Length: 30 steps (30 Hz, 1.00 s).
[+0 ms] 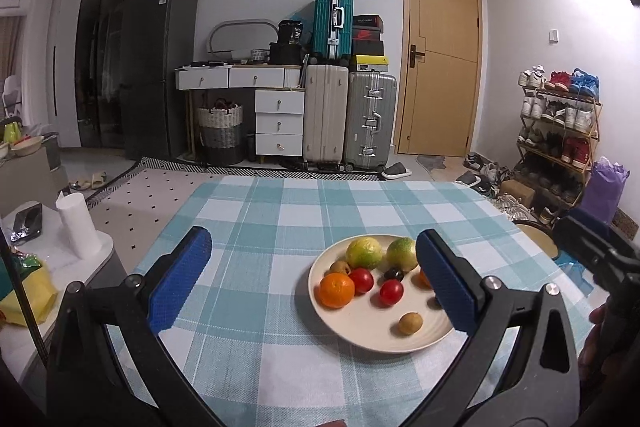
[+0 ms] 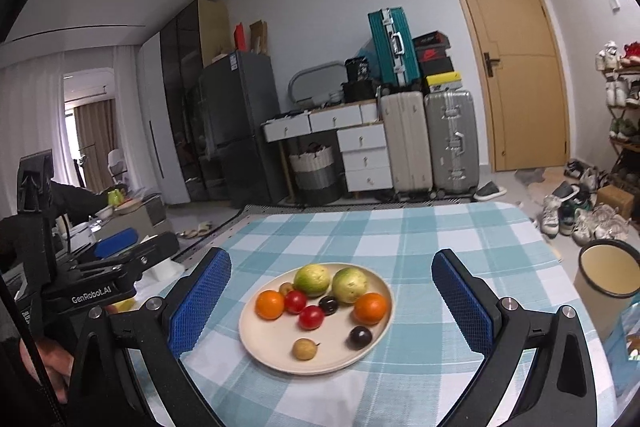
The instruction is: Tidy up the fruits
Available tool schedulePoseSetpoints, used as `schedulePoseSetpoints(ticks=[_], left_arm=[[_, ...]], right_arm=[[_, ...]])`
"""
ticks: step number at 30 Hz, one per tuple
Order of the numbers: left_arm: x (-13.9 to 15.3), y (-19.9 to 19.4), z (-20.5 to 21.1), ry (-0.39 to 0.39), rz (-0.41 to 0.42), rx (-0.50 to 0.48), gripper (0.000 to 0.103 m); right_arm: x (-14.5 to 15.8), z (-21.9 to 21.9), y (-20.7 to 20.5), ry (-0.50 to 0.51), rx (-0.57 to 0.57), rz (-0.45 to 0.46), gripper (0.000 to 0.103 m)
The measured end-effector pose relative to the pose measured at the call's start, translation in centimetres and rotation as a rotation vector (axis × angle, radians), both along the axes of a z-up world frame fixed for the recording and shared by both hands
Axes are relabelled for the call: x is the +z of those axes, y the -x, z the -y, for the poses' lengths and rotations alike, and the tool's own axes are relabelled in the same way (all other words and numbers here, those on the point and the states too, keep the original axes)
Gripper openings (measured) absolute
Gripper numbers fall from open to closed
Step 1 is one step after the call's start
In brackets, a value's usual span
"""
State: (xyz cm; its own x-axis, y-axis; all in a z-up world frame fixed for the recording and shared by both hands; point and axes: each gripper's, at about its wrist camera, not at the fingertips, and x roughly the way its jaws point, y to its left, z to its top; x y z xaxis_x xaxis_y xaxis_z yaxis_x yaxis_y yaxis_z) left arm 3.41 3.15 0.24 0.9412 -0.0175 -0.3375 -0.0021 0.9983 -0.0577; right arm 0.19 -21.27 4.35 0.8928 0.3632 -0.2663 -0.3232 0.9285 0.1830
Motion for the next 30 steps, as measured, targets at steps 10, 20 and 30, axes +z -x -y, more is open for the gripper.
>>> schedulePoseSetpoints(ticks=[10,20,30], left_arm=[[-3.6,-0.1,-1.4,-0.026,0.028,0.052,0.102],[-5.9,-0.1,-0.9,-0.066,0.055,0.025,0.102],[-6.7,-1.5,-0.5,-0.055,0.032,0.014,0.102]], right_arm=[[-2.1,-1.5,2.0,0.153,-0.057,0.139,0.103],[-4.4,-1.1,1.4,0.173,-0.062,0.106,0.103],[-5.3,-1.0,-0.5,0.157,-0.019,-0.006,0.103]])
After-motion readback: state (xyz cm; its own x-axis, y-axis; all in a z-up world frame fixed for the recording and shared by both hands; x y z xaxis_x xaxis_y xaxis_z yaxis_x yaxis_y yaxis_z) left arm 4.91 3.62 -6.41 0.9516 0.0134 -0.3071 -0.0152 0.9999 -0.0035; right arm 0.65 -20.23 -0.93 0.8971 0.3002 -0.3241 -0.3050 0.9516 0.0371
